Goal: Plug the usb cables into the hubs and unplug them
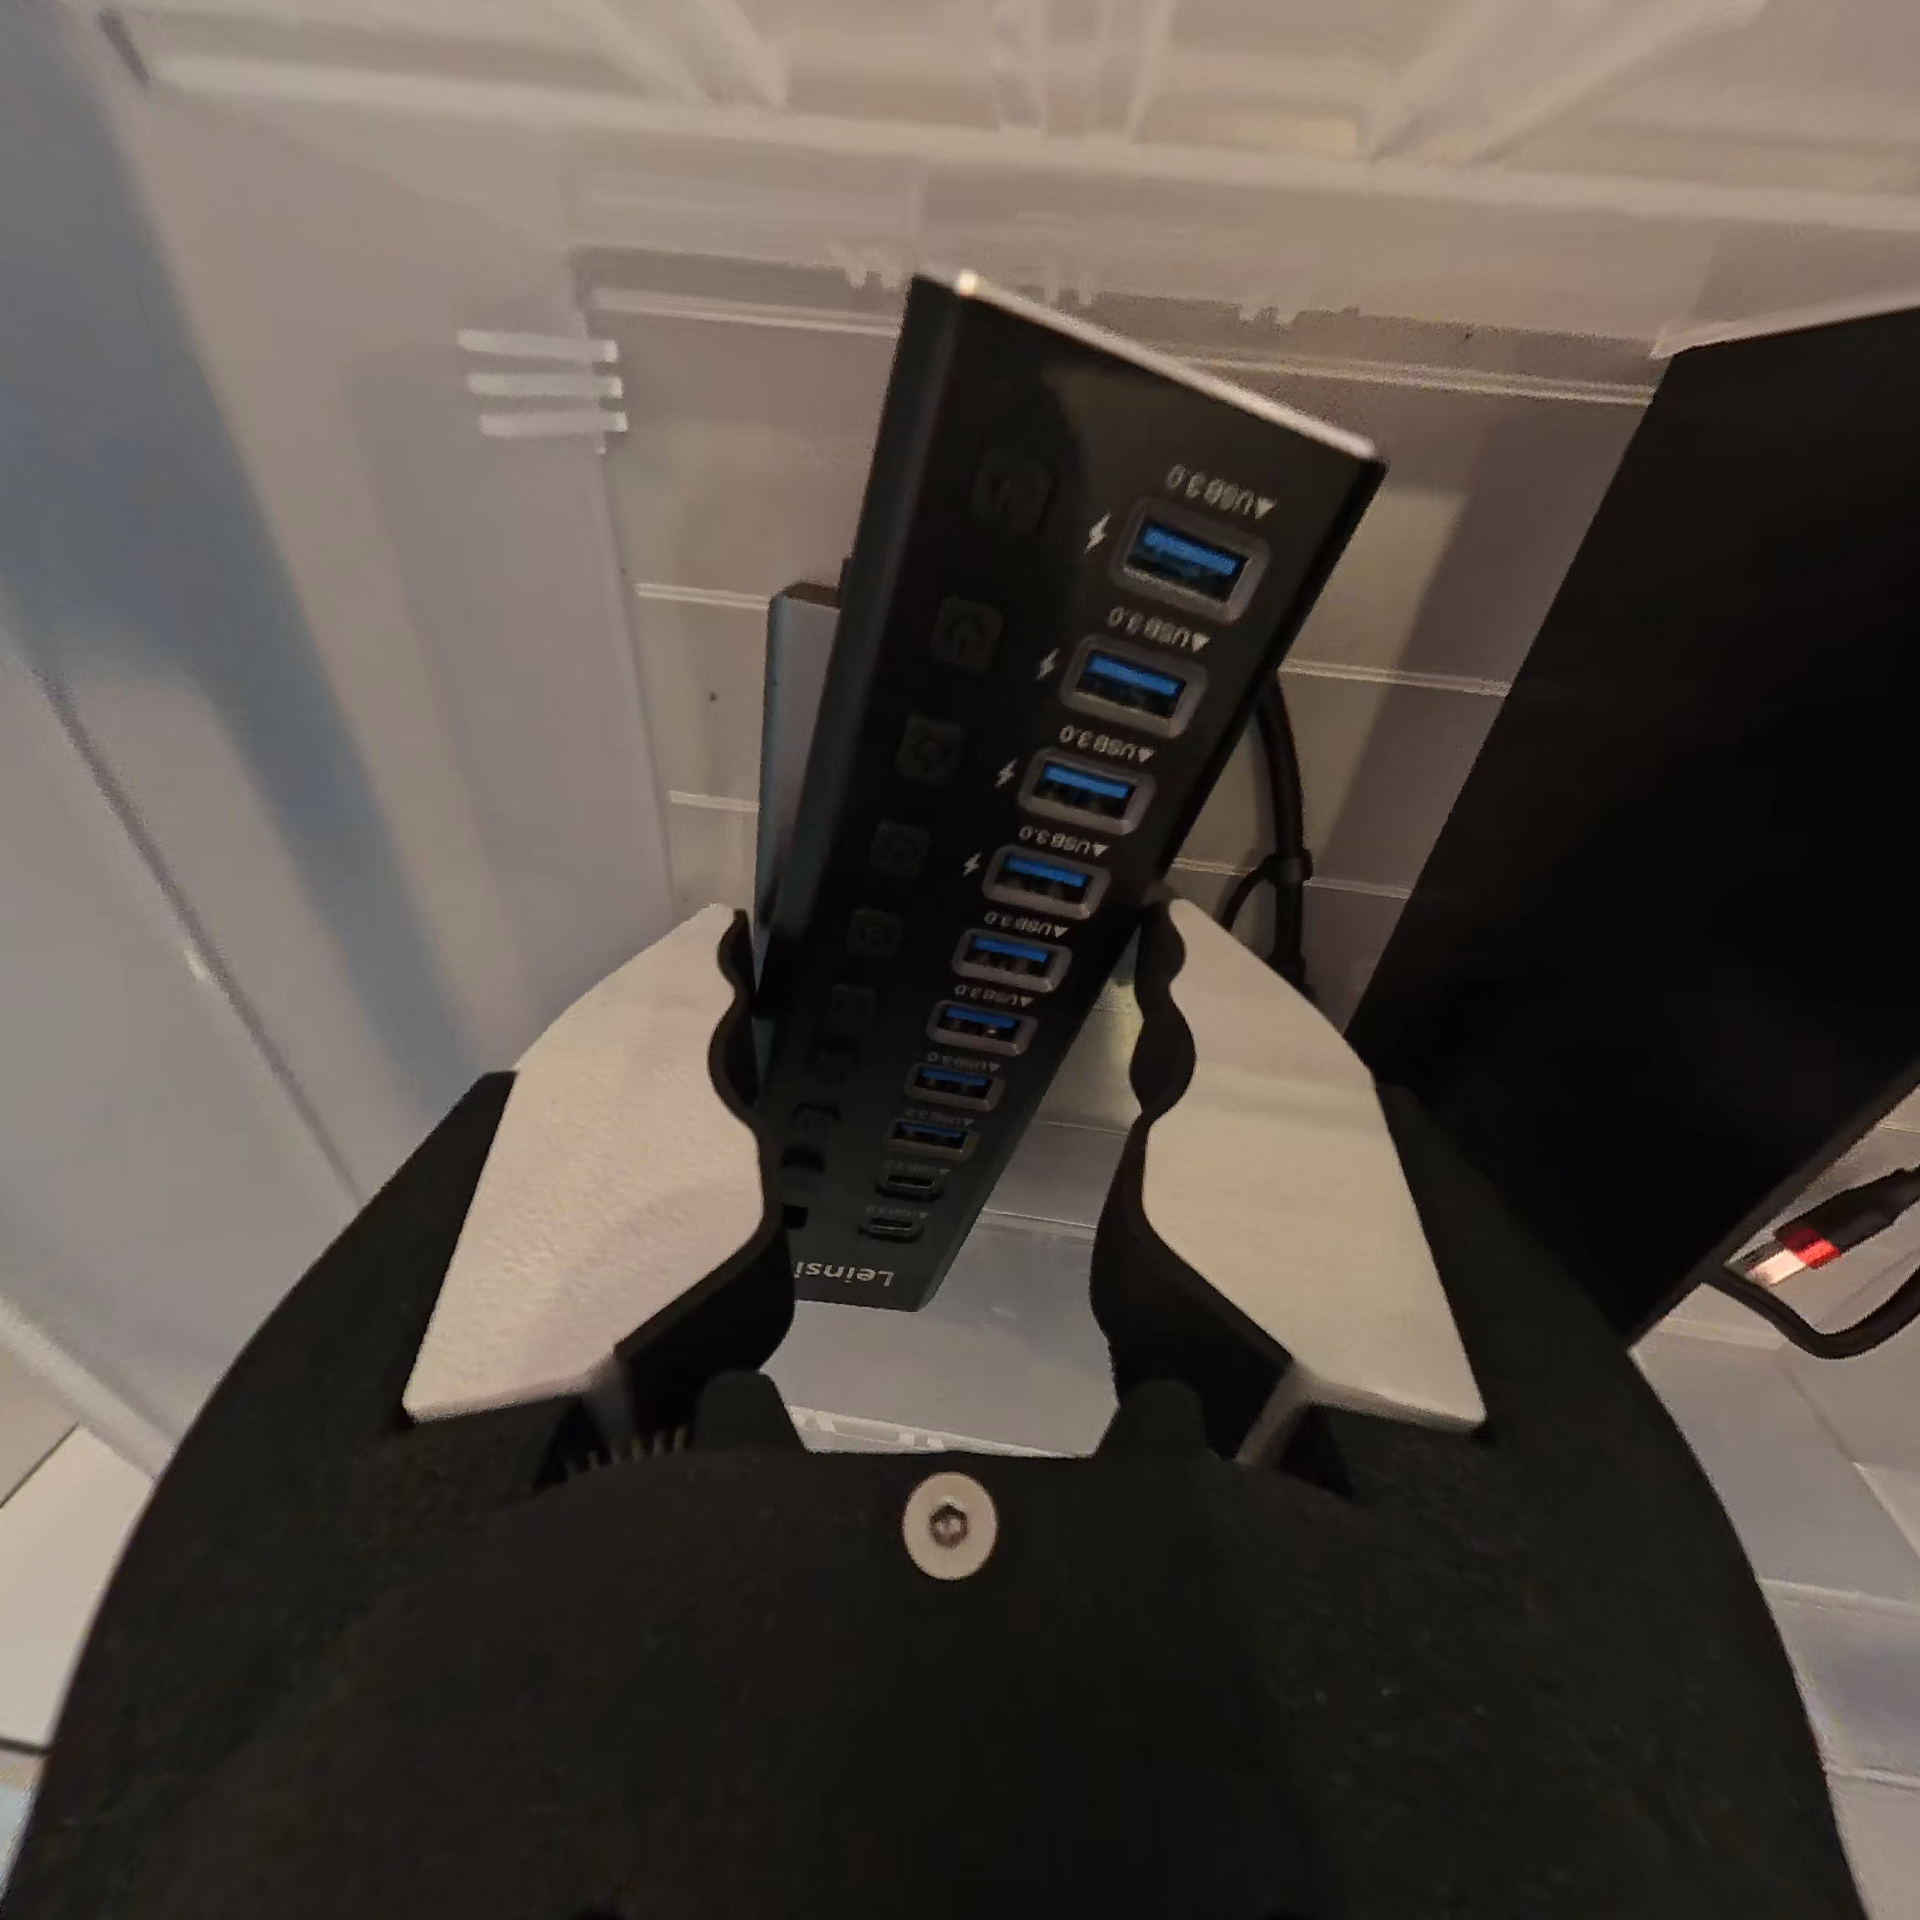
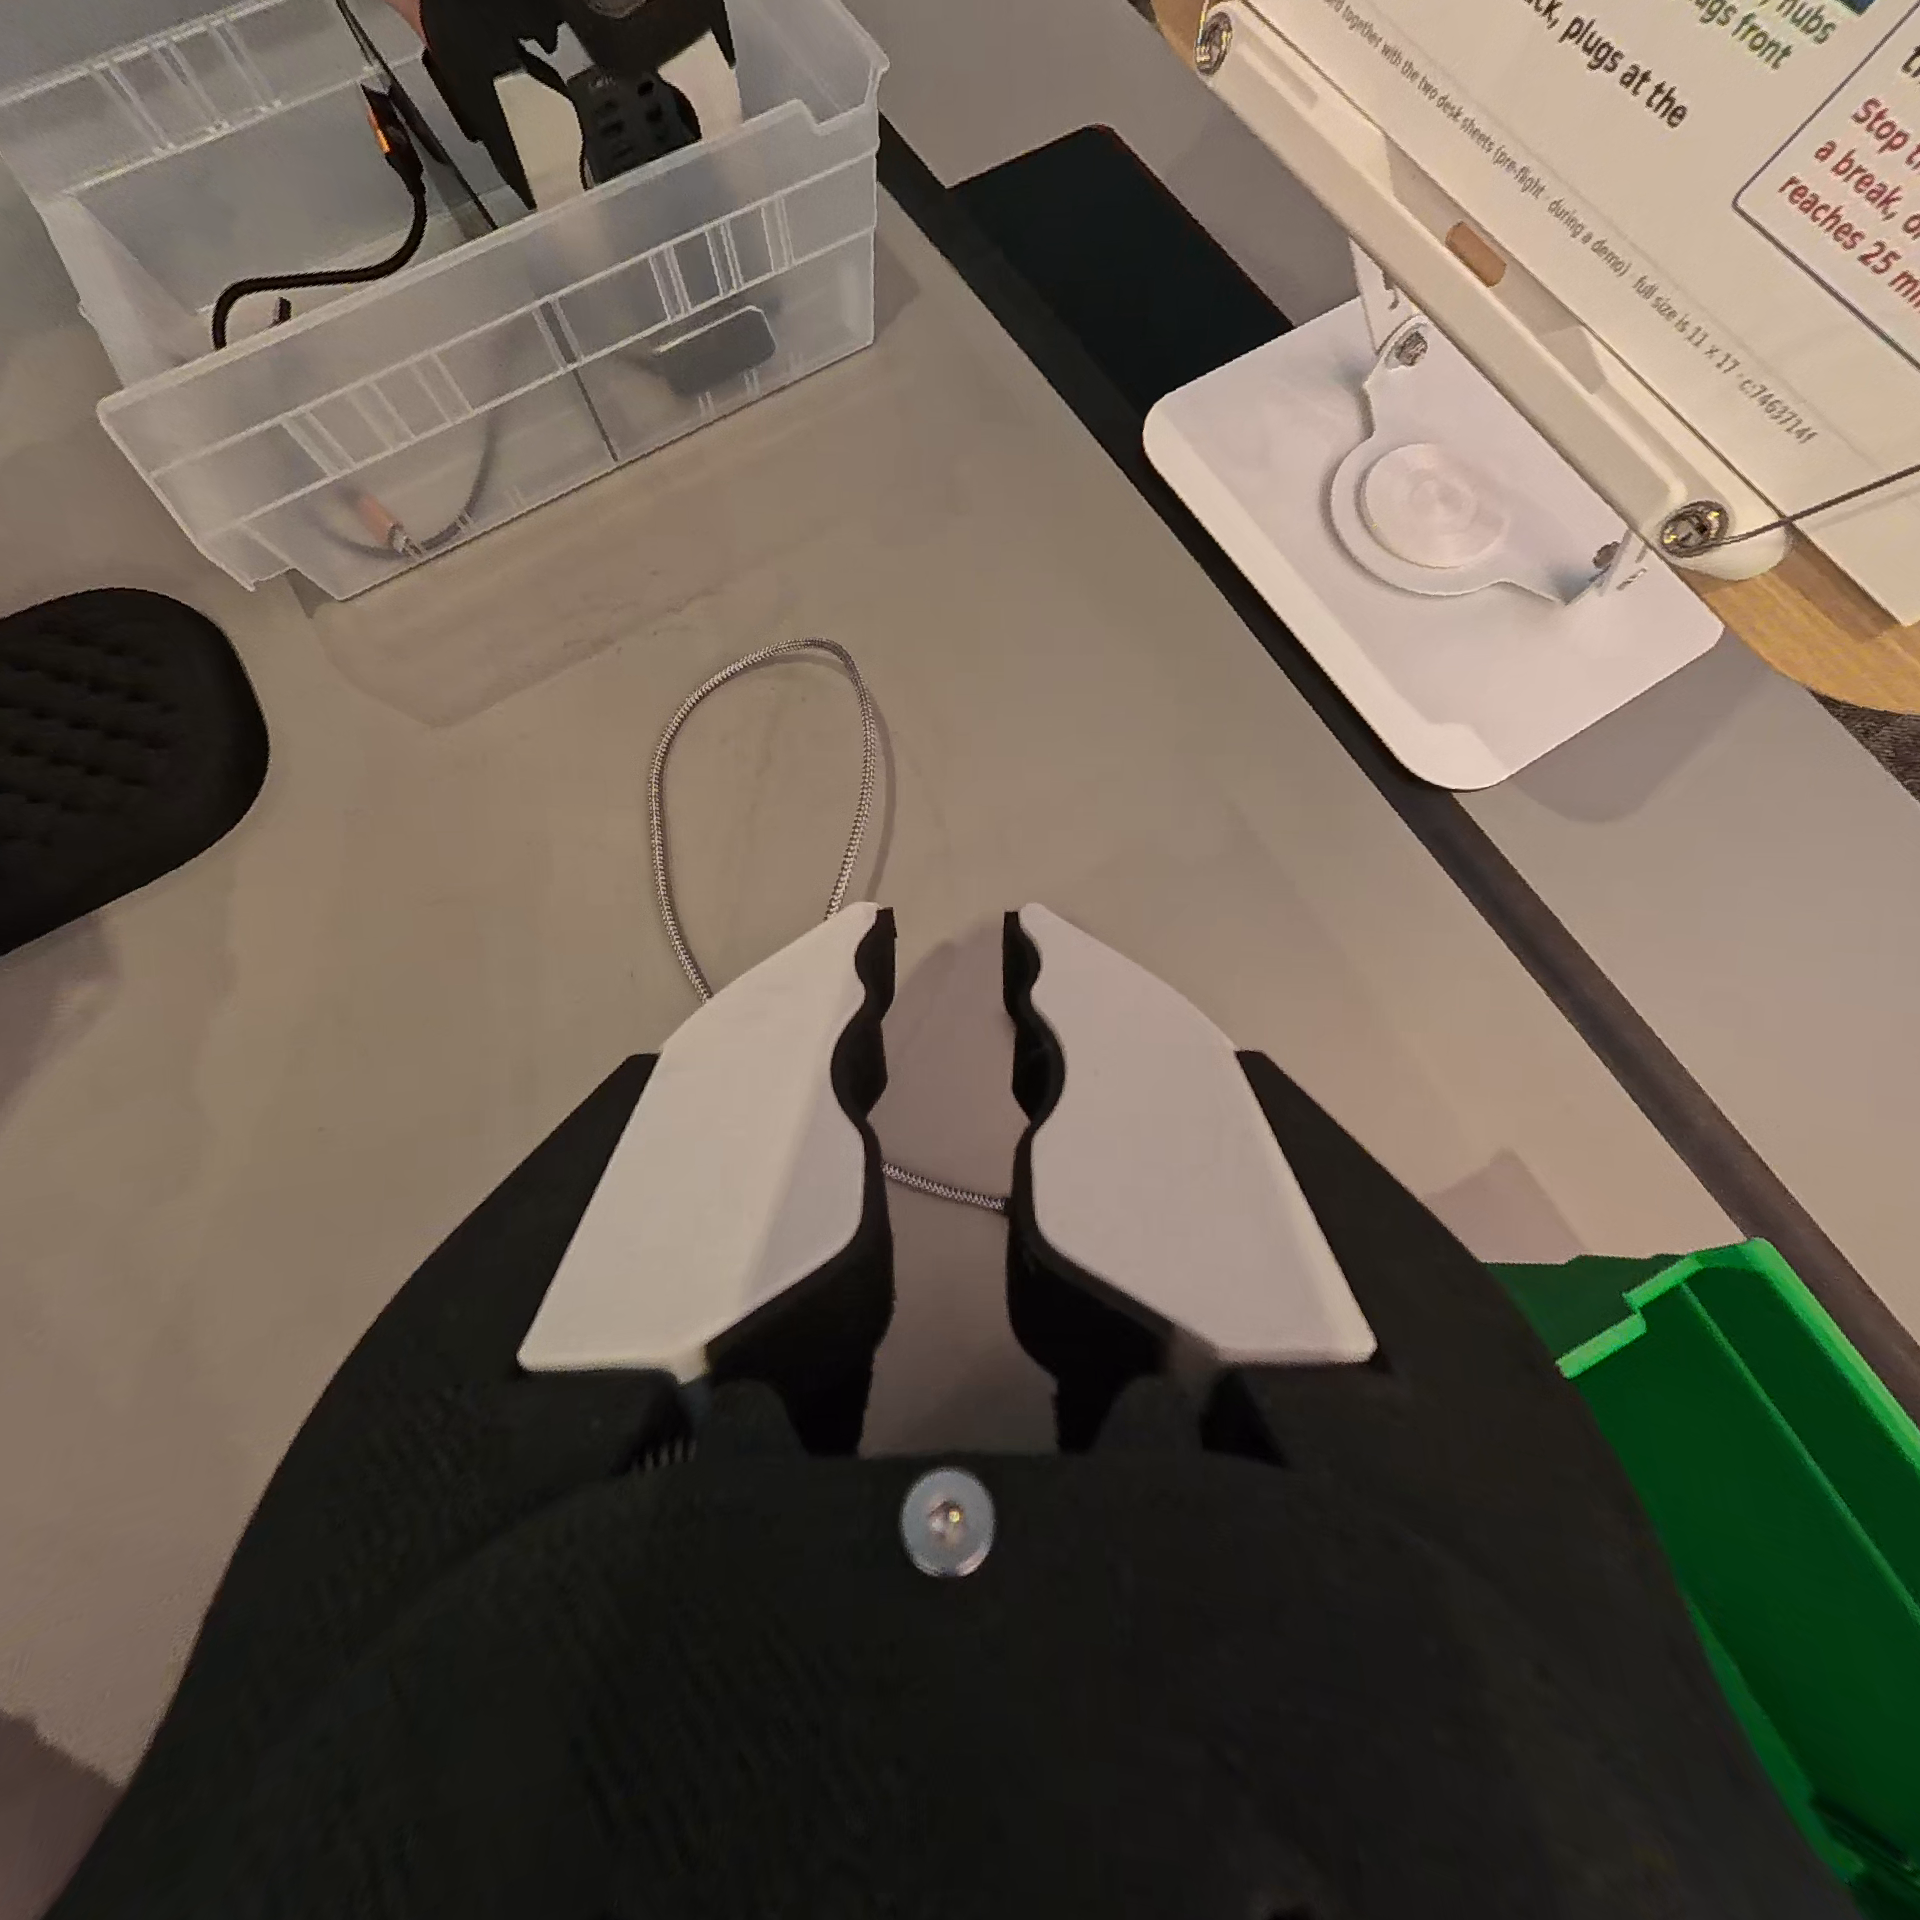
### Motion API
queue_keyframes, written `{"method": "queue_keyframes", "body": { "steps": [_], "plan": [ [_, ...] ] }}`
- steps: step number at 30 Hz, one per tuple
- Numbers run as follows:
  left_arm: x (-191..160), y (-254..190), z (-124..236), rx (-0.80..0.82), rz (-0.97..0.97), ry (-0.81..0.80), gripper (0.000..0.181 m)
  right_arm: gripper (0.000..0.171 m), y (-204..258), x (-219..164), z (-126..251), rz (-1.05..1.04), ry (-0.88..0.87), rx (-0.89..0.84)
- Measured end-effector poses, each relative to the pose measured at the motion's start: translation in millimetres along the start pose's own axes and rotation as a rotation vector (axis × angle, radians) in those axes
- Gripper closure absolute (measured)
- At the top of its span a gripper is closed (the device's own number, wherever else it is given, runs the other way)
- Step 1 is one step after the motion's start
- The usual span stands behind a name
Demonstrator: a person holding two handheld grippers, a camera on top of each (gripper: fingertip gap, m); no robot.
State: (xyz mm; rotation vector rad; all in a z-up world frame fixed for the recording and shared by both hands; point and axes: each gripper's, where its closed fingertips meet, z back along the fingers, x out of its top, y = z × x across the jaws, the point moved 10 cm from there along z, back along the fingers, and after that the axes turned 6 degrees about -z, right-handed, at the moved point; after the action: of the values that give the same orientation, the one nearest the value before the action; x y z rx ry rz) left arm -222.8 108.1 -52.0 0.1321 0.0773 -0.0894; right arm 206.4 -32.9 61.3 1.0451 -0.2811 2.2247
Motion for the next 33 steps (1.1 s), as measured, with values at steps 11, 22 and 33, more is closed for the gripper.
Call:
{"method": "queue_keyframes", "body": {
  "steps": [11,22,33],
  "plan": [
    [1,-6,5,0.117,0.094,0.197,0.117,0.152,-2,0,10,-0.003,-0.033,0.013],
    [5,-17,97,0.287,0.242,0.089,0.118,0.152,2,4,43,0.006,-0.148,0.046],
    [127,-103,193,0.278,0.405,-0.199,0.118,0.152,5,-6,90,-0.001,-0.218,0.037]
  ]
}}
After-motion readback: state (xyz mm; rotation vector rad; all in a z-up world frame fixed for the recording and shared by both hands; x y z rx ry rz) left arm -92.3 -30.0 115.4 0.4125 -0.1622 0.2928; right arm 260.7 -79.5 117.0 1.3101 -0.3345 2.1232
